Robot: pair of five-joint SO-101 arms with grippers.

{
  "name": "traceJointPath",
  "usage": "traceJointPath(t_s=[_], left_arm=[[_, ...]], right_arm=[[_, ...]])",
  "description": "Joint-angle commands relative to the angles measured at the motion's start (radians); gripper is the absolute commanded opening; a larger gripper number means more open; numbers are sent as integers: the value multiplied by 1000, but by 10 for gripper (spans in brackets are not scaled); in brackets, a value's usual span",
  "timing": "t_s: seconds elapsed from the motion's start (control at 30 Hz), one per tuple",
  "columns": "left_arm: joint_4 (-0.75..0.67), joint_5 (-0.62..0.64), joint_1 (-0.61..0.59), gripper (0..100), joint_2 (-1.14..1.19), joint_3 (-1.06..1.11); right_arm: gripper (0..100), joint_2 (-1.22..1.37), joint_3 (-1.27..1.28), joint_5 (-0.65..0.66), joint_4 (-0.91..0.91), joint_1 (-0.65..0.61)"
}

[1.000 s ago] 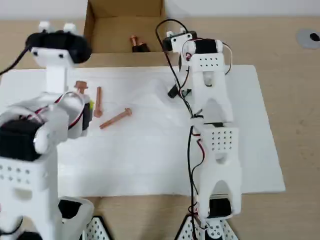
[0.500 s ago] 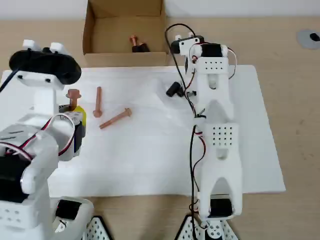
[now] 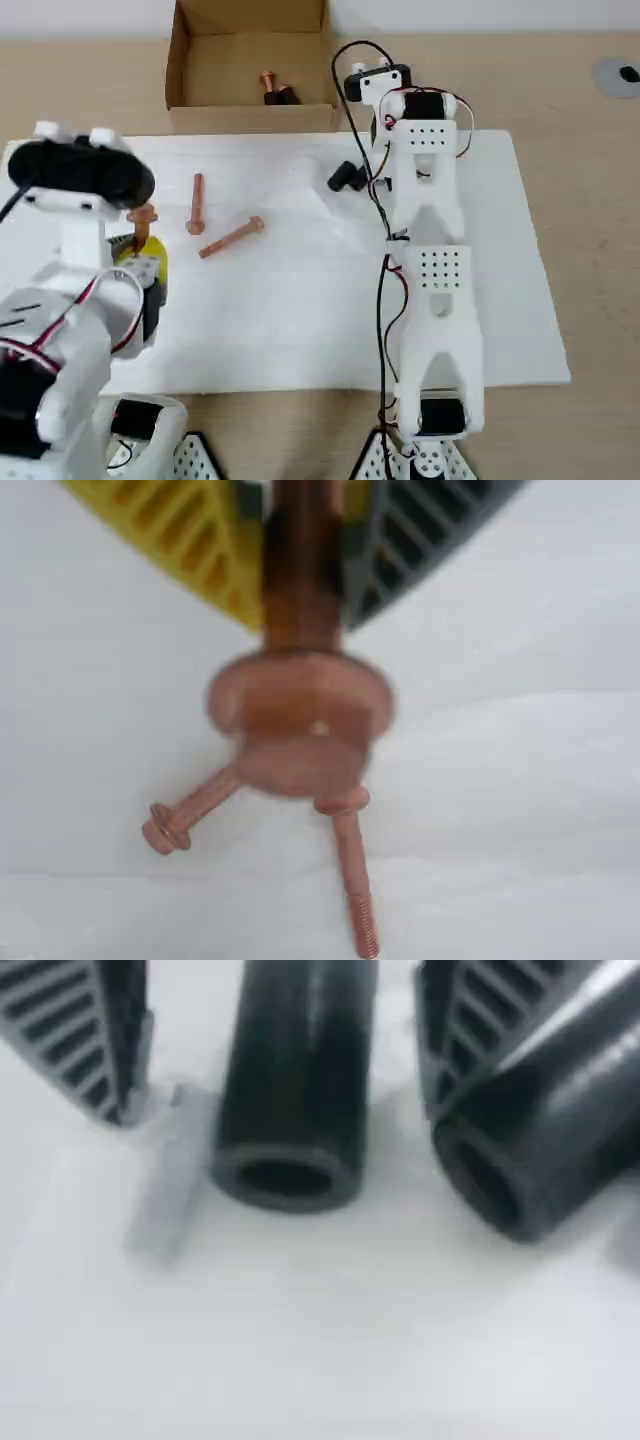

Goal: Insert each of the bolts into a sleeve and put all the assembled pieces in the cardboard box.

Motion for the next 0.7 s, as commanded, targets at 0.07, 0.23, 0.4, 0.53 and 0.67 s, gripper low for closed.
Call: traceJointPath(t_s=[0.07, 0.23, 0.4, 0.53, 0.67], left_arm=[[-15, -6, -11, 8, -48, 23], [-15, -6, -12, 8, -67, 23], [-15, -6, -12, 7, -70, 23], [-15, -6, -12, 7, -70, 23], [-15, -6, -12, 7, -70, 23]], right_arm=[[151, 24, -22, 28, 2, 18], [25, 27, -7, 78, 49, 8], [10, 19, 33, 83, 51, 15], [10, 15, 31, 80, 51, 15], [10, -81, 39, 77, 52, 22]])
